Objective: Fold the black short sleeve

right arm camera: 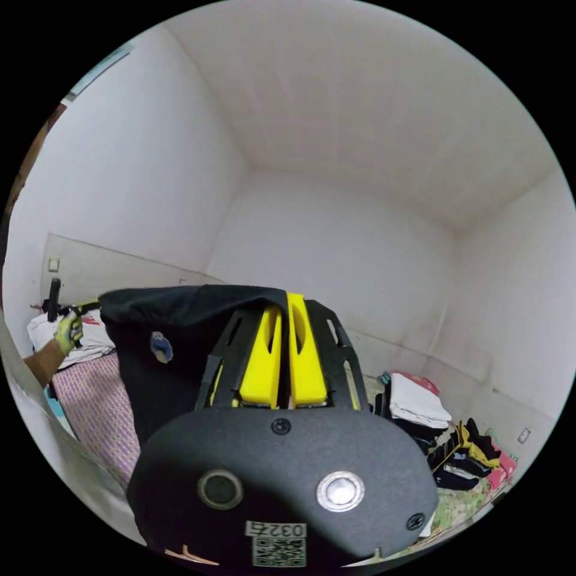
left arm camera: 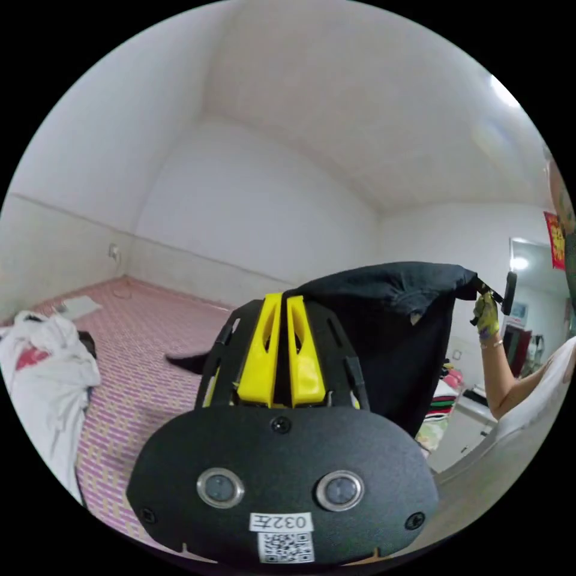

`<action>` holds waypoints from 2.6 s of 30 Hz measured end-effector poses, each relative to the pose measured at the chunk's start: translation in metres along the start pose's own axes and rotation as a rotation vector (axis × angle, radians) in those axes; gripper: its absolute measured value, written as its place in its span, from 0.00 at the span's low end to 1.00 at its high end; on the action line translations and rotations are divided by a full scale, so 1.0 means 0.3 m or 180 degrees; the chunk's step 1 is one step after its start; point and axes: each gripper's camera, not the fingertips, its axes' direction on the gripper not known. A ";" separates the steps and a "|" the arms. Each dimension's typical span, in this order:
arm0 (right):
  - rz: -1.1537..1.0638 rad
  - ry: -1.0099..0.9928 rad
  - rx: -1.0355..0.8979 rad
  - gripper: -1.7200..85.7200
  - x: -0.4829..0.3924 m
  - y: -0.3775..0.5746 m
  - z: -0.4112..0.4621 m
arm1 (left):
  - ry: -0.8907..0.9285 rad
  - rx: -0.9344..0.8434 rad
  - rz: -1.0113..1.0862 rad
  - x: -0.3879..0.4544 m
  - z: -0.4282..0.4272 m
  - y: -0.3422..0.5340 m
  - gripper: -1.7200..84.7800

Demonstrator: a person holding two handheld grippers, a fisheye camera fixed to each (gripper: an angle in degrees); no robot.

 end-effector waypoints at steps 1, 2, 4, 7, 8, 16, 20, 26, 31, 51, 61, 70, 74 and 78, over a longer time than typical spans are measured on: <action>0.0003 0.0100 0.0012 0.01 -0.020 0.035 -0.014 | -0.0072 0.0147 0.0136 0.043 -0.080 -0.030 0.01; -0.0036 0.0198 0.0059 0.01 -0.043 0.066 -0.035 | -0.0197 0.0325 0.0257 0.093 -0.158 -0.052 0.01; -0.0152 0.0315 0.0159 0.01 -0.083 0.103 -0.069 | -0.0407 0.0570 0.0432 0.172 -0.263 -0.078 0.01; -0.0385 0.0716 0.0182 0.01 -0.152 0.139 -0.098 | -0.0550 0.0938 0.0707 0.283 -0.401 -0.107 0.01; -0.0492 0.0867 0.0170 0.01 -0.174 0.146 -0.096 | -0.0585 0.1048 0.0783 0.314 -0.437 -0.117 0.01; -0.0449 0.0714 0.0122 0.01 -0.114 0.179 0.090 | -0.0637 0.0994 0.1103 0.329 -0.386 -0.193 0.01; -0.0205 0.0421 -0.0171 0.01 -0.026 0.245 0.370 | -0.0624 0.0433 0.1064 0.215 -0.107 -0.196 0.01; 0.0179 0.0005 -0.0899 0.01 0.108 0.427 1.007 | -0.0649 -0.0737 0.0751 -0.131 0.580 -0.112 0.01; 0.0813 -0.0327 -0.2345 0.07 0.240 0.719 1.730 | -0.0816 -0.2217 -0.0403 -0.591 1.253 0.118 0.06; 0.3322 -0.1507 -0.3571 0.11 0.409 1.878 1.536 | -0.0008 -0.3038 -0.2320 -1.013 0.780 1.224 0.07; 0.3620 -0.1962 -0.3610 0.12 0.460 2.016 1.602 | 0.0410 -0.3183 -0.2394 -1.040 0.948 1.311 0.09; 0.3590 -0.2070 -0.3797 0.03 0.493 2.056 1.723 | 0.0525 -0.3490 -0.2334 -1.047 1.098 1.298 0.01; 0.3404 -0.2055 -0.3284 0.01 0.563 1.911 1.683 | 0.0699 -0.3056 -0.2194 -1.032 1.065 1.130 0.01; 0.3362 -0.2015 -0.3446 0.01 0.578 1.927 1.621 | 0.0577 -0.3324 -0.2219 -1.035 1.051 1.132 0.01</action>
